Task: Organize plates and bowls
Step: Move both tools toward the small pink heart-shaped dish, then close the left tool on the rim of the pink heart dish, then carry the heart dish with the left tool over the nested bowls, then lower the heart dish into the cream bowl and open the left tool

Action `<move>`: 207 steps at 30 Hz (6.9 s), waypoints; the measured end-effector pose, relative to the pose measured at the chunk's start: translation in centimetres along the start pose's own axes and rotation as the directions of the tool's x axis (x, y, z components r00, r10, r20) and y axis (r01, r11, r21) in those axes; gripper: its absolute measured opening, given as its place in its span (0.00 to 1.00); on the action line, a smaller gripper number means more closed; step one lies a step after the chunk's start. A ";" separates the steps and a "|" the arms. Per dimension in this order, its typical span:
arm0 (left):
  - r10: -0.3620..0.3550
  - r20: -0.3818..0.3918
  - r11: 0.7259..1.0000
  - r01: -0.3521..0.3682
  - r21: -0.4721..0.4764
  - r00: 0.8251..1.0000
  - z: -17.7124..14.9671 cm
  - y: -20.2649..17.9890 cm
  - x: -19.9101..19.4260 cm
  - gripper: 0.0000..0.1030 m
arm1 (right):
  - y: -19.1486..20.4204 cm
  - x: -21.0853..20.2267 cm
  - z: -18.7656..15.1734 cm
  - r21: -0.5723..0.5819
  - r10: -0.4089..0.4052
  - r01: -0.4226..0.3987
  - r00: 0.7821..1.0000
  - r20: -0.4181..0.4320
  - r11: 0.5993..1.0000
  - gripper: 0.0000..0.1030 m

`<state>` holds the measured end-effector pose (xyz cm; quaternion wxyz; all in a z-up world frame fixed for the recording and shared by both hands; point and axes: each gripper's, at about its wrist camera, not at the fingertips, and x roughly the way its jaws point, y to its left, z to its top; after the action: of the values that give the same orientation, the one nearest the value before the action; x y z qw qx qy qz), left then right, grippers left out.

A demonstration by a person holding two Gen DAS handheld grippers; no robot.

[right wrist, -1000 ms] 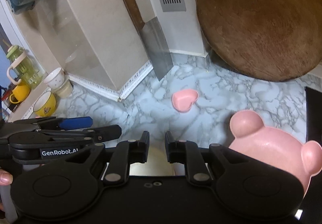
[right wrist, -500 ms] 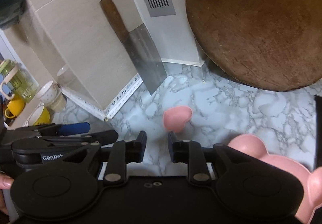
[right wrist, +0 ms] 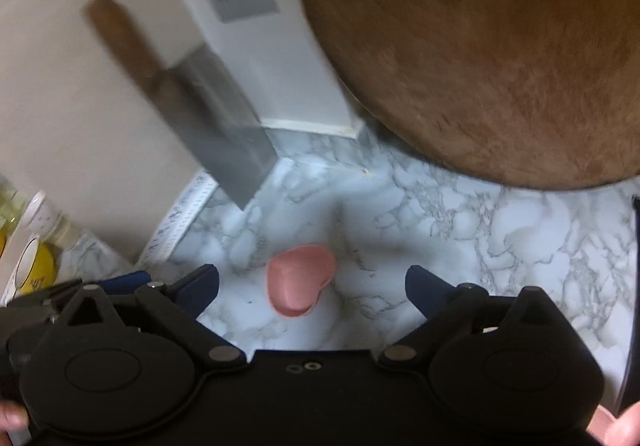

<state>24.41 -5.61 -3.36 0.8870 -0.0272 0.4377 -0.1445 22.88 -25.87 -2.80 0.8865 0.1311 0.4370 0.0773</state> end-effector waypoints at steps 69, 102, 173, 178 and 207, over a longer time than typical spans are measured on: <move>-0.104 -0.127 0.994 0.099 -0.046 0.986 0.1 -1.4 1.6 0.06 | 2.0 3.8 -1.0 -0.006 -0.018 0.017 0.990 -0.139 1.000 0.08; -0.198 -0.211 0.975 0.215 0.061 0.957 -7.8 -1.5 -10.1 0.06 | 5.9 -8.7 -11.2 -0.061 -0.004 -0.004 0.992 -0.129 0.998 0.08; -0.149 -0.198 0.970 0.182 0.159 0.969 -9.9 -1.4 -10.6 0.08 | 7.1 -10.8 -13.9 -0.156 0.059 -0.066 0.997 -0.052 0.986 0.10; -0.147 -0.144 0.971 0.170 0.168 0.979 -10.4 -0.7 -11.9 0.14 | 7.0 -11.9 -14.6 -0.146 0.081 -0.077 0.996 0.022 0.986 0.10; -0.262 0.043 0.960 0.256 0.110 0.964 -10.7 2.5 -15.8 0.99 | 7.8 -13.7 -18.5 -0.257 0.049 0.006 0.978 0.204 0.966 0.11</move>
<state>7.54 2.03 1.78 0.8729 -0.0425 0.3966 -0.2808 -0.30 -18.79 -0.90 0.9361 0.0277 0.3263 0.1286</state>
